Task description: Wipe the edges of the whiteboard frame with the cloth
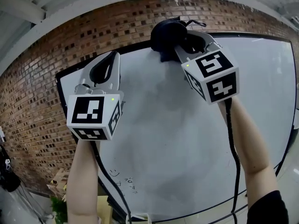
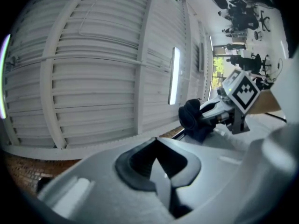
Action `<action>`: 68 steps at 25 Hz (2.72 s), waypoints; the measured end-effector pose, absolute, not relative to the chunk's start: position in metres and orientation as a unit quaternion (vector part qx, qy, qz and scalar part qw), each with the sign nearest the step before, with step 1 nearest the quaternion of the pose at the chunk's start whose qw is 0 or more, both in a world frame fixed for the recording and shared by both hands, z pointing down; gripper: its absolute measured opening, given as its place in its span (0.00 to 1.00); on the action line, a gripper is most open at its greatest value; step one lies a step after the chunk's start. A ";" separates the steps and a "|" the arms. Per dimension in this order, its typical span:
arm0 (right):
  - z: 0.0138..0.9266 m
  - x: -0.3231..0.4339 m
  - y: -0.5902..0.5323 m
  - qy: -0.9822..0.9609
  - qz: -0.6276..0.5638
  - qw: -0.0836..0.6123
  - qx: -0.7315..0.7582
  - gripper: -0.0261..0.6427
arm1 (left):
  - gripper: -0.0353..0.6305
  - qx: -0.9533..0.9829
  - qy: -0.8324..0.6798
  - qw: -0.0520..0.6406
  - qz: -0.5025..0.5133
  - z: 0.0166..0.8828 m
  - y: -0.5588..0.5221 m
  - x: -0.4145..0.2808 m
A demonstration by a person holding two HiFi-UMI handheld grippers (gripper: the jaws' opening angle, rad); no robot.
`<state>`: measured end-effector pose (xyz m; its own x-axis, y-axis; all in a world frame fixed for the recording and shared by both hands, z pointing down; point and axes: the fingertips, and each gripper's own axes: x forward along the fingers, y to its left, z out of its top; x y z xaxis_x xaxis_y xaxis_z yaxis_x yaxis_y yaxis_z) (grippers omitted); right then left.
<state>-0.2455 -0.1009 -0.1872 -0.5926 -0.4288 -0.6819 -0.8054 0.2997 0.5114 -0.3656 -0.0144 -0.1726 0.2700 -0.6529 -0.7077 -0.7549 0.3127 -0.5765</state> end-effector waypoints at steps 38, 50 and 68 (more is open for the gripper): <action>-0.189 -0.095 -0.170 0.749 0.442 0.207 -0.449 0.16 | 0.06 -0.615 0.555 0.556 0.068 -0.167 -0.083 -0.200; -0.190 0.030 -0.238 0.753 0.429 0.221 -0.447 0.16 | 0.06 -0.589 0.571 0.567 0.078 -0.171 -0.123 -0.104; -0.172 0.089 -0.272 0.768 0.439 0.216 -0.414 0.16 | 0.06 -0.631 0.552 0.536 0.102 -0.164 -0.186 0.003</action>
